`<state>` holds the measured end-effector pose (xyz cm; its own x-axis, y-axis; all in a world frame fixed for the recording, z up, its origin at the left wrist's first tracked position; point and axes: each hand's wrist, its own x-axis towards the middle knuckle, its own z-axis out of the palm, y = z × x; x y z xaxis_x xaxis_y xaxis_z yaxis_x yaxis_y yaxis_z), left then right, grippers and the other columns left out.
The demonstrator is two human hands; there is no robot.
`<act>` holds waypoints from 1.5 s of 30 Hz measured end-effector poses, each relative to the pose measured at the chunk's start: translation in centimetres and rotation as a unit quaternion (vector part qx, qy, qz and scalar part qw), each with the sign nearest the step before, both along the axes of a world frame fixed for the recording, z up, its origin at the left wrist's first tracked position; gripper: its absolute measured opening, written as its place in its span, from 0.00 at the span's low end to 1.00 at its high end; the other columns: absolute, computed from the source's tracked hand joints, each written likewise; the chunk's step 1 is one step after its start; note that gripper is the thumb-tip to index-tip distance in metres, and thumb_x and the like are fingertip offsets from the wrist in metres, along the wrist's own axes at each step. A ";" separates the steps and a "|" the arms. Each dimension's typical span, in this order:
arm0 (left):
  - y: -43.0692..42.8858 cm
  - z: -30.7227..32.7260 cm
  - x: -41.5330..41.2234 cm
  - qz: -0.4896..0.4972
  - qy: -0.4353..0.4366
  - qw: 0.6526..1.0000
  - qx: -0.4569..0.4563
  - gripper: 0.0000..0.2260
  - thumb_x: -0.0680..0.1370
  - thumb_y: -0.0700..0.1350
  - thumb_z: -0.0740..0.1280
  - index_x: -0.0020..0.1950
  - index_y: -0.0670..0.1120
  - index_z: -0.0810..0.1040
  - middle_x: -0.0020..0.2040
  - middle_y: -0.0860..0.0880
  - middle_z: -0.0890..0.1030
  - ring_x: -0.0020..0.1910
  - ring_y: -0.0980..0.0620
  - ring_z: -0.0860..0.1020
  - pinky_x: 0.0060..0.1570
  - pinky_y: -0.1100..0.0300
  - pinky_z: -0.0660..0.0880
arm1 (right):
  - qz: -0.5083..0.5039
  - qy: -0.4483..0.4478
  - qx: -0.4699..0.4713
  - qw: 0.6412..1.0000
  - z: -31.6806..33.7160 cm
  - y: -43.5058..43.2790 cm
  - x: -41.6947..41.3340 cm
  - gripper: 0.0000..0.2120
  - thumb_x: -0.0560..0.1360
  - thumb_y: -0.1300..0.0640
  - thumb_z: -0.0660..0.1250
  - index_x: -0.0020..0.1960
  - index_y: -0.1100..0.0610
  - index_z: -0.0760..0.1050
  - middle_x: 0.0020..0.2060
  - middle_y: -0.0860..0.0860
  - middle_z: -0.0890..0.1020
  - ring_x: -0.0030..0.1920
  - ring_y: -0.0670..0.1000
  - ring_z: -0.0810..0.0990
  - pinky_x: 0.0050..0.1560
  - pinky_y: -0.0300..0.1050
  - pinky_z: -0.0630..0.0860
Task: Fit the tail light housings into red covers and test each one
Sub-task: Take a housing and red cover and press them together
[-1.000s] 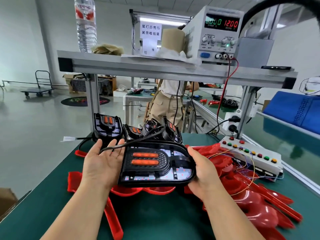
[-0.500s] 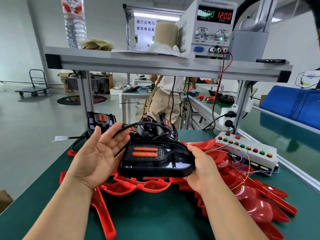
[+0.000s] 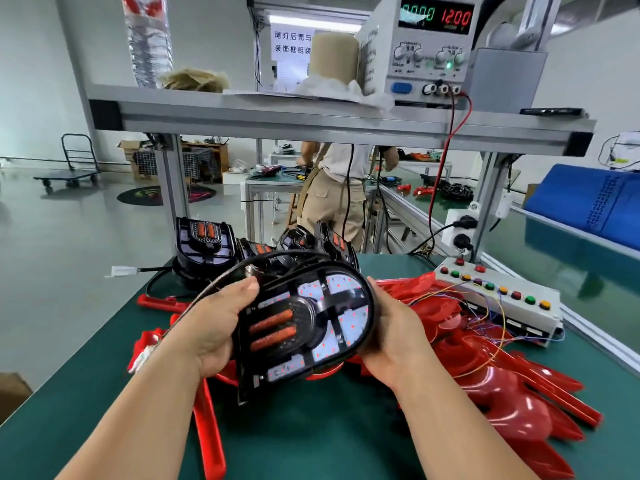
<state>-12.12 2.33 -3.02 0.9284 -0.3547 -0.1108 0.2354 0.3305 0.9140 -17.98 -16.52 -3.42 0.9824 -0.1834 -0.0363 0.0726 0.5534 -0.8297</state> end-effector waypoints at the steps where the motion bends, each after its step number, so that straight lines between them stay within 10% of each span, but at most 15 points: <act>1: -0.3 -0.2 -0.1 0.016 -0.004 1.000 0.009 0.10 0.84 0.44 0.59 0.56 0.45 0.78 0.39 0.48 0.86 0.32 0.51 0.84 0.28 0.57 0.80 | 0.012 -0.010 -0.018 1.000 0.0 0.3 -0.1 0.15 0.78 0.55 0.61 0.44 0.59 0.86 0.44 0.57 0.86 0.42 0.55 0.85 0.42 0.47 0.81; 11: 1.8 0.4 1.0 0.020 0.072 0.997 0.032 0.13 0.78 0.49 0.67 0.44 0.40 0.83 0.39 0.39 0.85 0.32 0.43 0.84 0.26 0.51 0.80 | -0.014 -0.086 -0.314 0.946 -0.4 -0.7 -0.7 0.09 0.77 0.67 0.65 0.41 0.64 0.82 0.32 0.55 0.83 0.31 0.47 0.76 0.31 0.38 0.73; 14: 1.8 0.4 1.2 0.009 0.123 0.992 0.000 0.16 0.78 0.52 0.65 0.48 0.39 0.81 0.39 0.38 0.85 0.31 0.43 0.84 0.27 0.47 0.80 | -0.008 -0.074 -0.549 0.833 -0.7 -1.4 -0.5 0.05 0.73 0.58 0.72 0.39 0.53 0.83 0.36 0.46 0.82 0.38 0.42 0.75 0.44 0.43 0.71; 17: 2.0 0.7 1.5 -0.003 0.174 0.983 -0.062 0.20 0.78 0.55 0.64 0.43 0.38 0.81 0.33 0.40 0.83 0.26 0.45 0.82 0.23 0.51 0.79 | 0.060 -0.043 -0.783 0.618 -1.5 -1.0 -0.6 0.11 0.68 0.41 0.73 0.50 0.41 0.82 0.50 0.38 0.72 0.56 0.44 0.63 0.59 0.47 0.56; 20: 2.1 0.8 1.7 -0.002 0.185 0.977 -0.105 0.19 0.76 0.55 0.65 0.47 0.38 0.80 0.34 0.42 0.82 0.25 0.47 0.80 0.22 0.56 0.78 | 0.068 -0.040 -0.815 0.575 -2.0 -0.2 -0.5 0.10 0.69 0.43 0.74 0.49 0.43 0.82 0.57 0.39 0.68 0.61 0.46 0.58 0.62 0.49 0.50; 24: 2.0 0.5 1.8 0.027 0.199 0.969 -0.145 0.22 0.75 0.57 0.66 0.39 0.38 0.84 0.35 0.43 0.83 0.26 0.48 0.81 0.30 0.54 0.81 | 0.058 -0.099 -0.726 0.678 -1.3 -1.0 -0.7 0.03 0.75 0.50 0.70 0.44 0.44 0.78 0.57 0.39 0.74 0.63 0.44 0.67 0.68 0.47 0.60; 28: 2.5 0.4 2.1 0.075 0.212 0.960 -0.169 0.28 0.79 0.61 0.60 0.35 0.38 0.81 0.33 0.42 0.82 0.35 0.44 0.80 0.39 0.41 0.80 | 0.009 -0.137 -0.517 0.845 0.9 -2.5 -1.8 0.07 0.77 0.53 0.68 0.40 0.46 0.76 0.35 0.40 0.77 0.37 0.41 0.75 0.42 0.35 0.74; 32: 2.3 0.8 2.2 0.121 0.164 0.967 -0.154 0.20 0.83 0.57 0.55 0.44 0.43 0.76 0.30 0.43 0.81 0.28 0.48 0.79 0.34 0.58 0.75 | -0.076 -0.137 -0.255 0.954 2.4 -4.3 -2.5 0.06 0.70 0.47 0.67 0.37 0.47 0.81 0.33 0.46 0.82 0.37 0.49 0.81 0.38 0.48 0.75; 37: 1.6 0.2 1.9 0.087 0.070 0.993 -0.027 0.19 0.82 0.51 0.60 0.44 0.43 0.86 0.45 0.38 0.85 0.37 0.41 0.85 0.29 0.48 0.81 | -0.079 -0.183 -0.023 0.980 2.9 -7.0 -3.0 0.13 0.77 0.53 0.62 0.37 0.50 0.82 0.35 0.51 0.82 0.35 0.49 0.82 0.29 0.39 0.74; 45: -0.1 -0.3 1.3 0.067 0.036 0.997 -0.016 0.24 0.81 0.57 0.61 0.37 0.43 0.87 0.43 0.38 0.85 0.35 0.41 0.85 0.28 0.50 0.80 | -0.110 -0.111 -0.200 0.967 1.9 -3.3 -1.5 0.10 0.71 0.48 0.67 0.34 0.48 0.82 0.28 0.53 0.82 0.28 0.52 0.80 0.24 0.37 0.68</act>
<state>-10.85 2.21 -3.31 0.9579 -0.2318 -0.1691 0.2511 0.3918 0.8851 -19.47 -19.85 -1.56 0.8935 -0.3440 0.2888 0.3535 0.1419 -0.9246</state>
